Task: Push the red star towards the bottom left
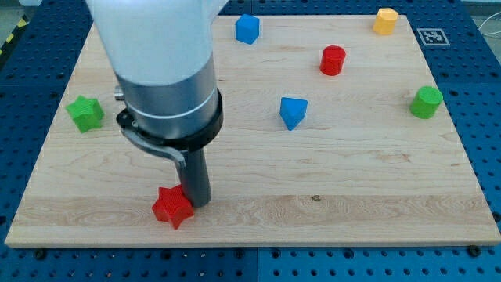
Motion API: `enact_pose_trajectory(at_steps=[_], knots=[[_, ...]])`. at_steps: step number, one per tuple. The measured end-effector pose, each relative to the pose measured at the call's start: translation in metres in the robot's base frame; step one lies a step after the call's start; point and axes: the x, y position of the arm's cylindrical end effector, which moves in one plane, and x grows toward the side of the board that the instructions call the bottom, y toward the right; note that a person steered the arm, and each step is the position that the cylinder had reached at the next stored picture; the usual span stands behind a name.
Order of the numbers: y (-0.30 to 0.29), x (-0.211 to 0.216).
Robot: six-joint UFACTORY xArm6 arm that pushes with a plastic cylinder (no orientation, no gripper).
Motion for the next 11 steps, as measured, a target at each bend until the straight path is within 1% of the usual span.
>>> enact_pose_trajectory(at_steps=[1, 2, 4, 5, 6, 7, 9, 11], knots=[[0.019, 0.008], [0.005, 0.019], [-0.059, 0.02], [-0.063, 0.02], [-0.06, 0.009], [-0.071, 0.001], [-0.109, 0.0], [-0.118, 0.0]])
